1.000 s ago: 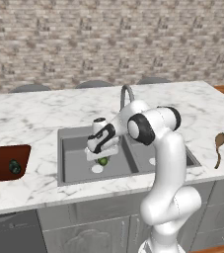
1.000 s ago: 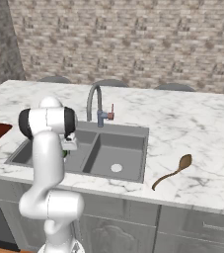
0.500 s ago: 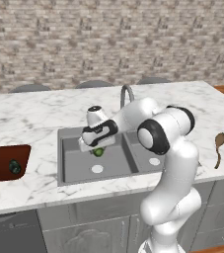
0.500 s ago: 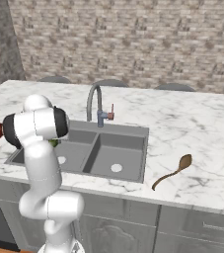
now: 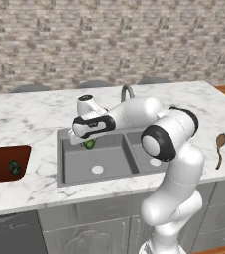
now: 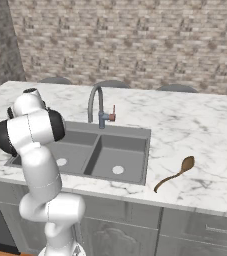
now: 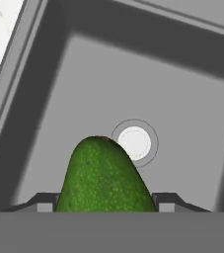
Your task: Pick up all produce items and place them in the sink. Turn on the sink faucet to wash them. Then turn the sink off and put them in the tray.
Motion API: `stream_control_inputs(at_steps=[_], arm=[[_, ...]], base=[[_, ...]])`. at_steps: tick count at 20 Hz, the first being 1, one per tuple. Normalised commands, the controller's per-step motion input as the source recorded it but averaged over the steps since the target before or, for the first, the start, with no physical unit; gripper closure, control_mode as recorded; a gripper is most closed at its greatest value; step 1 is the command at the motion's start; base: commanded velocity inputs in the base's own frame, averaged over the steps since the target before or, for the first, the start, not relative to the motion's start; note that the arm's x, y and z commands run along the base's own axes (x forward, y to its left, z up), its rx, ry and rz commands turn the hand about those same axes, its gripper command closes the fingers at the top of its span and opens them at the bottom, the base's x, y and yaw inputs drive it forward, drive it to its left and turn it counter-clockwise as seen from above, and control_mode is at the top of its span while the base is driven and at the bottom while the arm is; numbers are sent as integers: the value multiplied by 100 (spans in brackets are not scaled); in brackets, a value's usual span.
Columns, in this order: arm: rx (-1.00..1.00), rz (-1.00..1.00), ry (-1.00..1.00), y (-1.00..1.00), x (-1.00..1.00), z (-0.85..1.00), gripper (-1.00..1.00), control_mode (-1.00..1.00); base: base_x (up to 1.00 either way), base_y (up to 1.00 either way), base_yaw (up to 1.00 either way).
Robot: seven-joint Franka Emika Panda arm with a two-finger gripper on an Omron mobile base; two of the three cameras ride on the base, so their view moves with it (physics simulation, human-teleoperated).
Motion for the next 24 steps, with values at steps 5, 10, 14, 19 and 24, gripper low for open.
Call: stream_control_inputs(at_steps=[5,10,14,19,24], arm=[[0,15,0,49,-5,26,100,-100],[6,0,-1,-5,-5,0,100,-100],[0,0,0,42,0,0,100,-100],[0,0,0,54,0,0,100,-100],[0,0,0,59,1,2,100,-100]], base=[[0,0,0],[0,0,0],[0,0,0],[0,0,0],[0,0,0]])
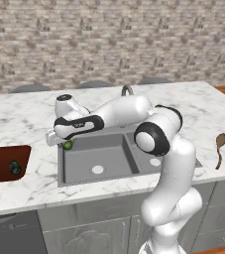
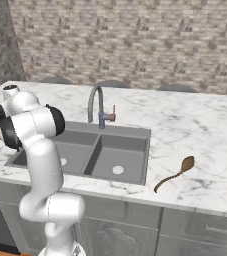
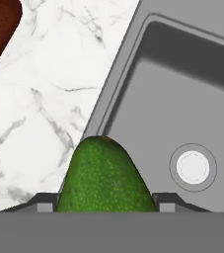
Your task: Pick up all produce items and place them in the sink. Turn on the sink faucet to wash them. Then turn the sink off and put them in the tray.
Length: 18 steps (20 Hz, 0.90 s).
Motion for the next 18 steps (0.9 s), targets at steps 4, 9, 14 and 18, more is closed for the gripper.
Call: stream_control_inputs(at_steps=[4,9,14,18], arm=[[0,0,0,55,0,4,100,-100],[0,0,0,50,0,13,100,-100],[-3,0,0,53,0,1,100,-100],[-4,0,0,53,1,-2,100,-100]], base=[[0,0,0],[0,0,0],[0,0,0],[0,0,0]])
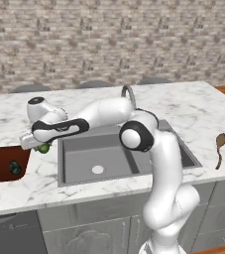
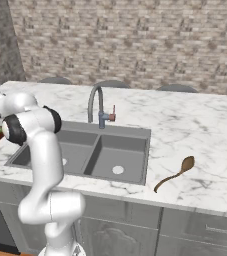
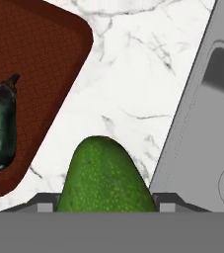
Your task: Pick up all produce items and place them in the sink. Turn on the sink faucet to wash them. Then turn the sink off and put them in the tray.
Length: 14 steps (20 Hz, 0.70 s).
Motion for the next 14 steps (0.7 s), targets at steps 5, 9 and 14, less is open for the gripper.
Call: stream_control_inputs(at_steps=[5,9,14], arm=[[0,0,0,48,9,0,100,-100],[0,0,0,35,19,-6,100,-100],[0,0,0,17,19,-23,100,-100]], base=[[0,0,0],[0,0,0],[0,0,0]])
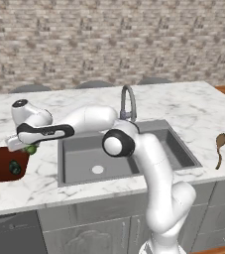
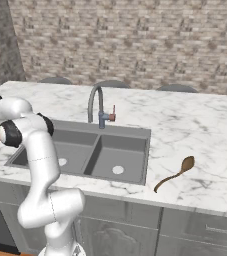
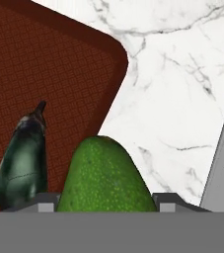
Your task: Pick up all produce items and place them in the sink. Turn on the sink faucet to wash them. Then turn the sink off and put them in the tray.
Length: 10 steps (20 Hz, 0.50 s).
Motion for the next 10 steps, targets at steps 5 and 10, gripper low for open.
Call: stream_control_inputs(at_steps=[5,10], arm=[[0,1,0,11,16,-19,100,-100],[0,1,1,17,20,-20,100,-100]], base=[[0,0,0],[0,0,0]])
